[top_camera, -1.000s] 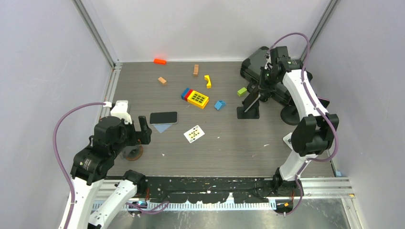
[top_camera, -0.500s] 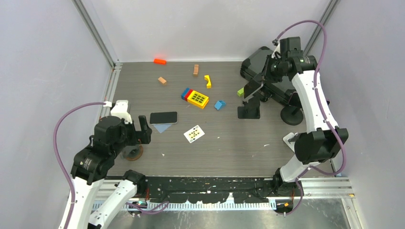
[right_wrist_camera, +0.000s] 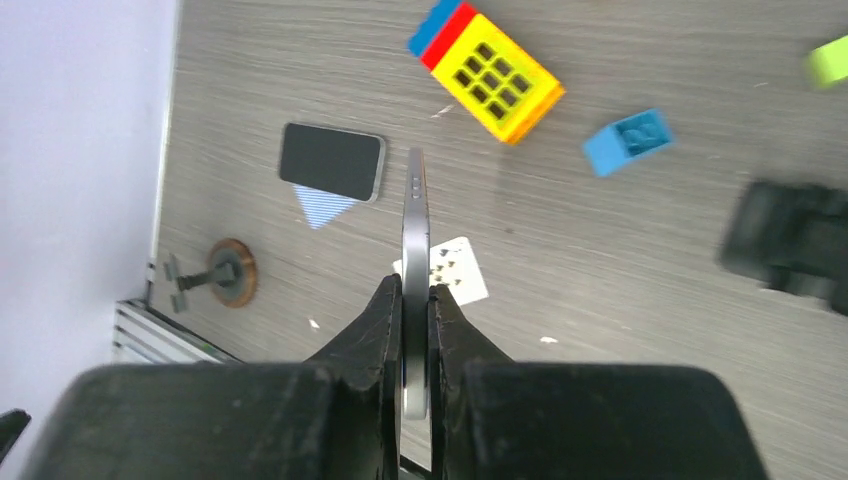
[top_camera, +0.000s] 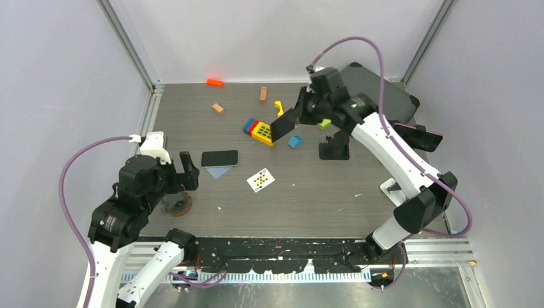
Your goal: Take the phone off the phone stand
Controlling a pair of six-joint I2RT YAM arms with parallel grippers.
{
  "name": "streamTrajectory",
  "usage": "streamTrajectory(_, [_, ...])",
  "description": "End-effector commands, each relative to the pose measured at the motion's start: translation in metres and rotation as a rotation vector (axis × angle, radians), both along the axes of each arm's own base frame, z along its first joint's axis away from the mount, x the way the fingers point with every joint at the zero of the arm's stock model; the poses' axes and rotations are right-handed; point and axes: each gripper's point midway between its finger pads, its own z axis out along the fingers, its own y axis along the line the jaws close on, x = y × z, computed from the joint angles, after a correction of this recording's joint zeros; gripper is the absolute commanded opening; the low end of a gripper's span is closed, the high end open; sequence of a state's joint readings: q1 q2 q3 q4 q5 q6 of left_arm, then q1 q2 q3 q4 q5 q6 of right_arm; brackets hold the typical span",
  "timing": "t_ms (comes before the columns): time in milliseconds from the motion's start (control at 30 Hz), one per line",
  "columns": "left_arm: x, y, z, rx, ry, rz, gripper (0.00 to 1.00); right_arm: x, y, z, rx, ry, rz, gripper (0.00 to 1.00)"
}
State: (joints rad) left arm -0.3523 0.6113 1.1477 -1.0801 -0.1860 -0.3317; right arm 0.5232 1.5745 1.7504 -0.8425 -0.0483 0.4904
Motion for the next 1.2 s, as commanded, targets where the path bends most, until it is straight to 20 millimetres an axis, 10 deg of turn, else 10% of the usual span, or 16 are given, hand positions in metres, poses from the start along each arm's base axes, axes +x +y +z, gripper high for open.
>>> streamTrajectory(0, [-0.005,0.020,0.015,0.034,-0.030,0.093,1.00,0.011,0.045,0.033,0.254,-0.116,-0.107,0.00])
streamTrajectory(333, [-0.012,0.040,0.012,0.098,-0.038,0.164,1.00,-0.032,0.189,-0.002,0.484,-0.077,-0.004,0.00])
streamTrajectory(633, [-0.009,0.032,0.013,0.083,-0.042,0.130,1.00,-0.052,0.266,-0.056,0.639,-0.003,-0.015,0.00])
streamTrajectory(1167, [-0.014,0.034,0.003,0.126,-0.043,0.103,1.00,-0.057,0.275,-0.154,0.633,0.104,-0.113,0.00])
